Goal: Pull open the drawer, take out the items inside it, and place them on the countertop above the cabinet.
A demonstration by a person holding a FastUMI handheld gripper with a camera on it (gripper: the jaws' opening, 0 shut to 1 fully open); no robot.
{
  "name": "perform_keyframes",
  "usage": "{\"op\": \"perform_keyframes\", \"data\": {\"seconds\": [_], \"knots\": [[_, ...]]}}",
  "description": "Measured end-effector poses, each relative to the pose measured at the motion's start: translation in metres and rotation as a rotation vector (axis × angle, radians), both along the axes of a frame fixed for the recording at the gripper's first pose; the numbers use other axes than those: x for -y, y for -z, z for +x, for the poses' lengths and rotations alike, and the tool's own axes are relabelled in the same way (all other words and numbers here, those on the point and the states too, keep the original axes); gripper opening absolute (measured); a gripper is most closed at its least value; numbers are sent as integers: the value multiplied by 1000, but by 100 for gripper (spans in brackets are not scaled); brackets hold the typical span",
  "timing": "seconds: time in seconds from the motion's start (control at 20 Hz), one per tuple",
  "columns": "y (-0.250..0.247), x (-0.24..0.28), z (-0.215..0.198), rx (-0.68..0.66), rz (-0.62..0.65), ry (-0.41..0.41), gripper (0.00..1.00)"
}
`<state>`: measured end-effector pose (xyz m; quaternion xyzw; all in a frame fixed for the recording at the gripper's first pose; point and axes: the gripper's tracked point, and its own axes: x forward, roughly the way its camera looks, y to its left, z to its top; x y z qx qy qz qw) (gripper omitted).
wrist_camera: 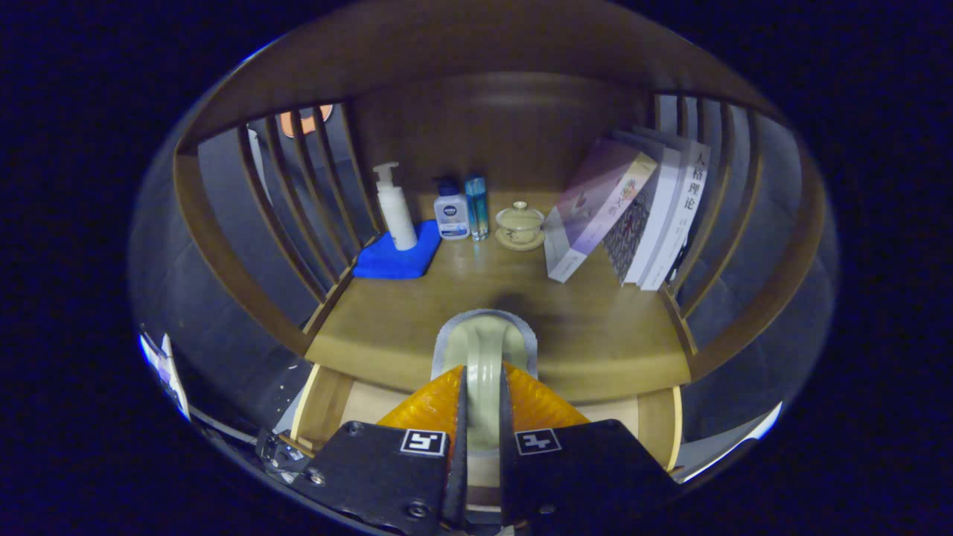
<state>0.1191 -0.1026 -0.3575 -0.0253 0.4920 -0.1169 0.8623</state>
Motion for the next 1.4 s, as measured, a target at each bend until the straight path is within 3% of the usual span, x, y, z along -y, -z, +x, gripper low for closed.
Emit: {"op": "perform_keyframes", "data": {"seconds": [0.7,1.1,1.2,1.4], "knots": [[71,27,82,-93,-12,64,21],[92,46,92,-98,-2,120,22],[93,46,90,-97,-21,104,26],[85,38,83,-74,-43,61,45]]}}
